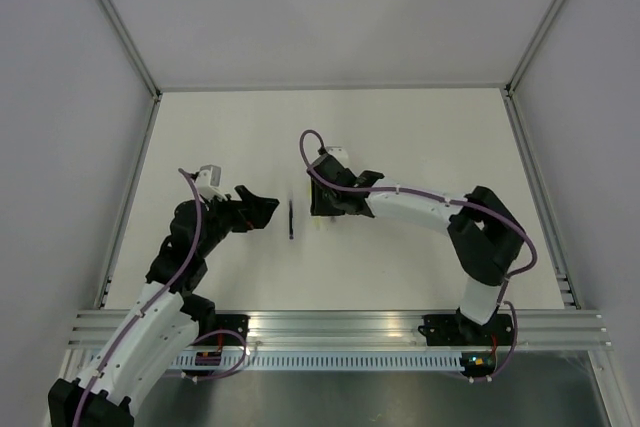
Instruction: Insert the pens into the pen caps
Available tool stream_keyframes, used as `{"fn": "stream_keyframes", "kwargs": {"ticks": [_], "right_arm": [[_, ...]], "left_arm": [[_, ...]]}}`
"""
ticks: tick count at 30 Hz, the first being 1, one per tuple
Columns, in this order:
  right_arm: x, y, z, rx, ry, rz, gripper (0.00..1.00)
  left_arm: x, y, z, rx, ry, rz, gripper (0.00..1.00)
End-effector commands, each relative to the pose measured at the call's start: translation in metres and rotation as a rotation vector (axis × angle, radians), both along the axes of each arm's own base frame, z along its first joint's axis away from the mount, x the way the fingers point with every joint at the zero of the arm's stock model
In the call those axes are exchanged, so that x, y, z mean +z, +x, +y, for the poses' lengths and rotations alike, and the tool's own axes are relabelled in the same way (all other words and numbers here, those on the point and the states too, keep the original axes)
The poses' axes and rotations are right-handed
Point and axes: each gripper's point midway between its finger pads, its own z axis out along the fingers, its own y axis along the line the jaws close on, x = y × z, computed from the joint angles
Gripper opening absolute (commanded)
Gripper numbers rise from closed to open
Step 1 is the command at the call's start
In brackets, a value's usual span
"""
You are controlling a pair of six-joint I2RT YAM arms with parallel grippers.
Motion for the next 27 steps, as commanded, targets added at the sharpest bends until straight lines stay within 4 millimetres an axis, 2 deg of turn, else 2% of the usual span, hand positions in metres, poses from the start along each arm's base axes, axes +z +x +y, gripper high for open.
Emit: {"fn": "stream_keyframes", "kwargs": {"ticks": [1, 2, 3, 4, 5, 6, 7, 8, 9, 10, 11, 12, 13, 14, 15, 19, 21, 22, 27], "right_arm": [[0.066, -0.005, -0.013, 0.059, 0.067, -0.124, 0.45], [0.07, -0.006, -0.017, 0.063, 0.081, -0.144, 0.62], [0.06, -0.014, -0.027, 0.087, 0.068, -0.145, 0.73], [0.083, -0.013, -0.025, 0.097, 0.136, -0.212, 0.83], [0.085, -0.016, -0.028, 0.106, 0.145, -0.232, 0.98], [0.077, -0.023, -0.038, 0.118, 0.131, -0.239, 0.98], [0.097, -0.022, -0.041, 0.111, 0.18, -0.304, 0.98], [0.102, -0.024, -0.047, 0.105, 0.188, -0.329, 0.98], [0.093, -0.03, -0.058, 0.103, 0.172, -0.337, 0.98], [0.117, -0.029, -0.064, 0.081, 0.225, -0.413, 0.98], [0.12, -0.03, -0.071, 0.063, 0.227, -0.441, 0.98], [0.112, -0.033, -0.083, 0.041, 0.212, -0.453, 0.98], [0.129, -0.034, -0.092, 0.011, 0.243, -0.509, 0.98], [0.129, -0.032, -0.103, -0.028, 0.231, -0.532, 0.98], [0.141, -0.035, -0.109, -0.041, 0.253, -0.557, 0.98], [0.158, -0.045, -0.114, -0.03, 0.297, -0.577, 0.98], [0.157, -0.046, -0.12, -0.05, 0.298, -0.584, 0.98], [0.165, -0.047, -0.123, -0.058, 0.324, -0.61, 0.98], [0.168, -0.048, -0.129, -0.068, 0.325, -0.636, 0.98]], "left_arm": [[0.018, -0.003, -0.019, -0.127, -0.007, -0.089, 1.0], [0.016, -0.004, -0.021, -0.146, -0.007, -0.084, 1.0], [0.017, -0.007, -0.026, -0.177, -0.014, -0.084, 1.0], [0.019, -0.008, -0.028, -0.191, -0.019, -0.085, 1.0], [0.02, -0.01, -0.03, -0.206, -0.022, -0.083, 1.0], [0.023, -0.012, -0.032, -0.226, -0.025, -0.091, 1.0], [0.025, -0.014, -0.033, -0.233, -0.029, -0.1, 1.0], [0.029, -0.015, -0.034, -0.239, -0.033, -0.118, 1.0], [0.034, -0.018, -0.034, -0.252, -0.037, -0.142, 1.0], [0.037, -0.02, -0.035, -0.263, -0.038, -0.154, 1.0], [0.041, -0.023, -0.036, -0.278, -0.038, -0.168, 1.0], [0.045, -0.026, -0.038, -0.293, -0.041, -0.181, 1.0], [0.049, -0.028, -0.038, -0.301, -0.045, -0.196, 1.0], [0.051, -0.029, -0.038, -0.302, -0.046, -0.202, 1.0], [0.055, -0.031, -0.038, -0.305, -0.048, -0.209, 1.0], [0.067, -0.039, -0.037, -0.321, -0.051, -0.25, 1.0], [0.069, -0.042, -0.038, -0.328, -0.057, -0.26, 1.0], [0.072, -0.044, -0.037, -0.33, -0.061, -0.273, 1.0], [0.072, -0.046, -0.039, -0.347, -0.066, -0.269, 1.0]]}}
